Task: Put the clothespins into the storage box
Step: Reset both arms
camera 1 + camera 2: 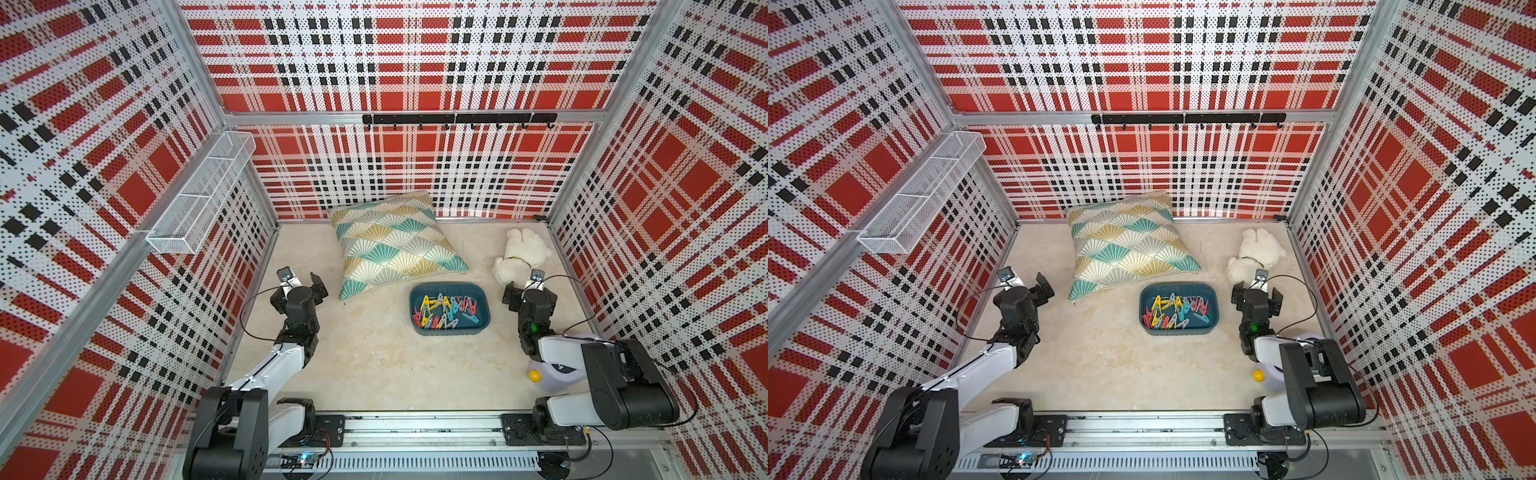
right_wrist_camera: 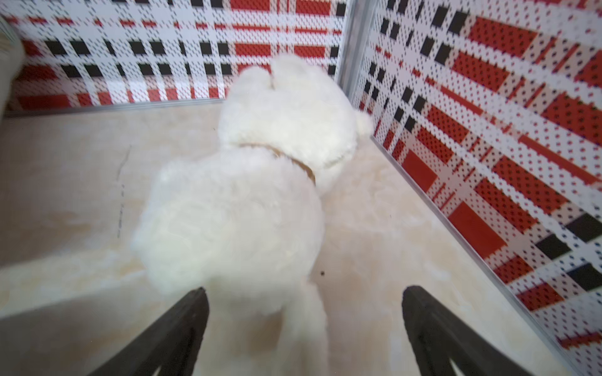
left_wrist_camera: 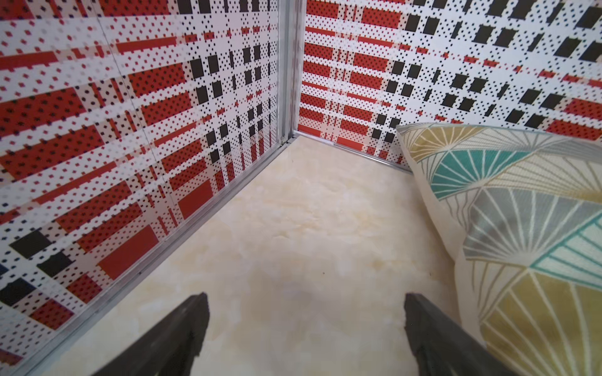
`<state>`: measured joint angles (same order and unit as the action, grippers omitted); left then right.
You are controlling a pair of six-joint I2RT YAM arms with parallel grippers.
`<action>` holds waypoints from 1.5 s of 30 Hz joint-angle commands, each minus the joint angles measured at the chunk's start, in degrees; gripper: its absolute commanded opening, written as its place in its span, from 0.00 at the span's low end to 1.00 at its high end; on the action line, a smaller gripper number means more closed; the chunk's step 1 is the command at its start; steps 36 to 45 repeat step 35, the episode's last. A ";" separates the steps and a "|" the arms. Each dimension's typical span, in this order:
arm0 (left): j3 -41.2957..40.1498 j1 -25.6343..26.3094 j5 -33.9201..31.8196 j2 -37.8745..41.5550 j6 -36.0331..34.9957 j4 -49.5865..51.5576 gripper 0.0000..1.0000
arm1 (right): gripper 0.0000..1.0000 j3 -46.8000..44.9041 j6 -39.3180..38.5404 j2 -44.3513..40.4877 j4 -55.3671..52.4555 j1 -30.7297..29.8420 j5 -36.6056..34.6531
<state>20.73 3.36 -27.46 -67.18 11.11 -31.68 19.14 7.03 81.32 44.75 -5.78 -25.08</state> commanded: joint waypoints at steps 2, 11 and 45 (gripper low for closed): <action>-4.68 0.28 0.14 -3.10 -6.80 -18.77 0.99 | 1.00 -1.63 -1.92 4.63 15.83 0.77 2.70; -13.85 -3.08 13.64 -19.30 -7.93 -51.94 0.99 | 1.00 -2.26 -1.75 6.85 17.75 0.90 4.67; -7.85 -2.28 14.77 -22.16 -9.36 -44.78 0.99 | 1.00 -2.22 -1.76 7.04 18.07 1.21 5.22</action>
